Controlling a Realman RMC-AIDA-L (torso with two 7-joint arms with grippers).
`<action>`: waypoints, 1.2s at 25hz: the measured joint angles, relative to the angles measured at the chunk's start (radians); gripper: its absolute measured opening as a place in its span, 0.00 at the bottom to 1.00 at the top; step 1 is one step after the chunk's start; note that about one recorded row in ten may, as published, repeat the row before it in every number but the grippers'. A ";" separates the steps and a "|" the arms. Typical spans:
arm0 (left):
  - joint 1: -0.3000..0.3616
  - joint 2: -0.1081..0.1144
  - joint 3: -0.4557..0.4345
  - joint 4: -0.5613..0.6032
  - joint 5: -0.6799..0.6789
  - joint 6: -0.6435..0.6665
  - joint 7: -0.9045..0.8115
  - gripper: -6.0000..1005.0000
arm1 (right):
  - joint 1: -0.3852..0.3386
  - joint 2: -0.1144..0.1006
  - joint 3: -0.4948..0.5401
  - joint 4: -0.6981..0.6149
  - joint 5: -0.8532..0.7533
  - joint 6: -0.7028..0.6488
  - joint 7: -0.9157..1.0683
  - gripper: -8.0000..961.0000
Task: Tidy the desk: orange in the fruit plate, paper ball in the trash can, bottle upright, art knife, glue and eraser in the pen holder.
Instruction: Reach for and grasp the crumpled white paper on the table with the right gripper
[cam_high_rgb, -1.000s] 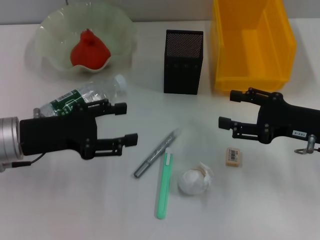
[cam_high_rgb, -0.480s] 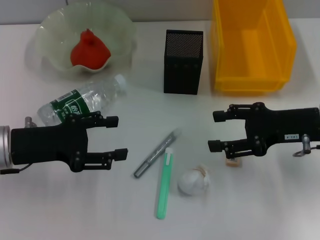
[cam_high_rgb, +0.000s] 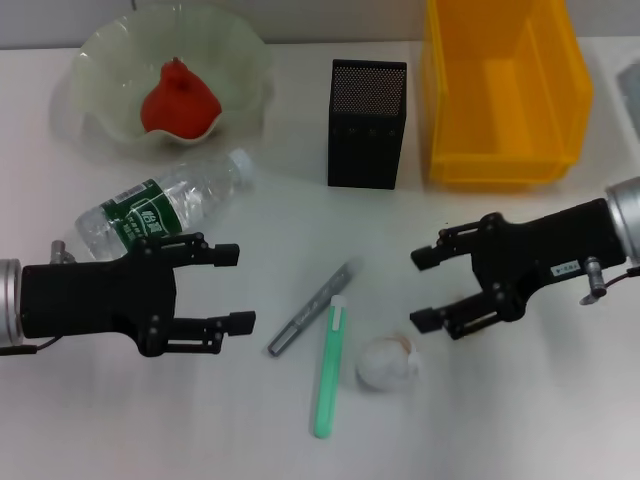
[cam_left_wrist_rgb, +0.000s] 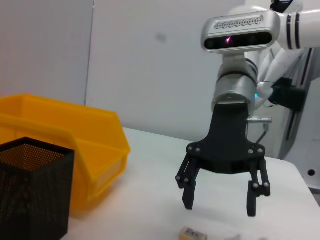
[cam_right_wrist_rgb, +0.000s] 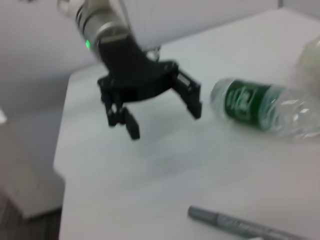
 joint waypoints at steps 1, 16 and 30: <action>0.000 0.000 -0.006 0.001 0.013 0.012 0.000 0.80 | 0.018 0.002 -0.034 -0.001 -0.015 0.001 0.010 0.85; -0.009 -0.001 -0.001 0.001 0.019 0.015 -0.012 0.80 | 0.061 0.019 -0.267 0.007 -0.032 0.067 0.024 0.85; -0.024 -0.007 -0.001 0.001 0.084 0.050 -0.025 0.80 | 0.074 0.029 -0.383 0.032 -0.019 0.166 0.022 0.83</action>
